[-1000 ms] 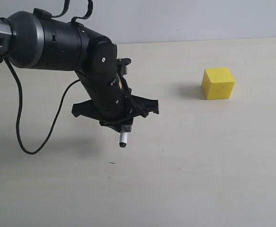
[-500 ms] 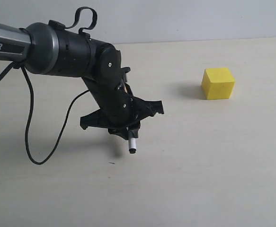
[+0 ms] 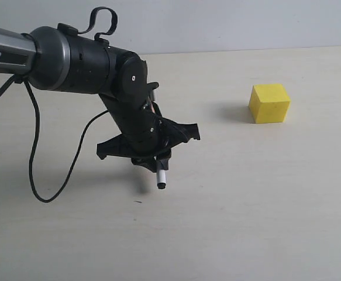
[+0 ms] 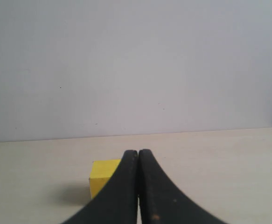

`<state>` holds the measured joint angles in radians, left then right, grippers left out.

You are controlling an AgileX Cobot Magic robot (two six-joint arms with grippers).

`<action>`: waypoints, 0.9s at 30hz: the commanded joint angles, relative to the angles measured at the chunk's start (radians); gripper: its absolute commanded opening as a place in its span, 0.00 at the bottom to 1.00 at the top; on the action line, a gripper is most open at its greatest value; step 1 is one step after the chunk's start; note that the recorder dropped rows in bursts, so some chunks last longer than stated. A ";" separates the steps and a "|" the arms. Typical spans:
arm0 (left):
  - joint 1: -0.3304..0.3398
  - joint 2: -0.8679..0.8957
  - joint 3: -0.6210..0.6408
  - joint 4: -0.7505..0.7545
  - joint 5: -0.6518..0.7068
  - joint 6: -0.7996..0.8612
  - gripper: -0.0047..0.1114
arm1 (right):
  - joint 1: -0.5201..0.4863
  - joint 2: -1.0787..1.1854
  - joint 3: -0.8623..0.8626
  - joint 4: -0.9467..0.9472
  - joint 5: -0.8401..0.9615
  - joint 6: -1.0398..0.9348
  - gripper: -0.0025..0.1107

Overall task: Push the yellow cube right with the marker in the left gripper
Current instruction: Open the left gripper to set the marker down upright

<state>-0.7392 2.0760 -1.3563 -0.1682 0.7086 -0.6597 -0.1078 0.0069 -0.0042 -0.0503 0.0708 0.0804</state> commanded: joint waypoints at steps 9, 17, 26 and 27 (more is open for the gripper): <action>0.010 0.052 -0.008 -0.007 0.017 0.010 0.04 | -0.008 -0.007 0.004 -0.001 -0.005 -0.001 0.02; 0.010 0.052 -0.008 -0.015 0.005 0.013 0.04 | -0.008 -0.007 0.004 -0.001 -0.005 -0.001 0.02; 0.010 0.052 -0.008 -0.049 -0.006 0.057 0.44 | -0.008 -0.007 0.004 -0.001 -0.005 -0.001 0.02; 0.010 0.052 -0.008 -0.053 -0.008 0.057 0.48 | -0.008 -0.007 0.004 -0.001 -0.005 -0.001 0.02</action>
<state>-0.7326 2.1241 -1.3620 -0.2114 0.7146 -0.6138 -0.1078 0.0069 -0.0042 -0.0503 0.0708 0.0804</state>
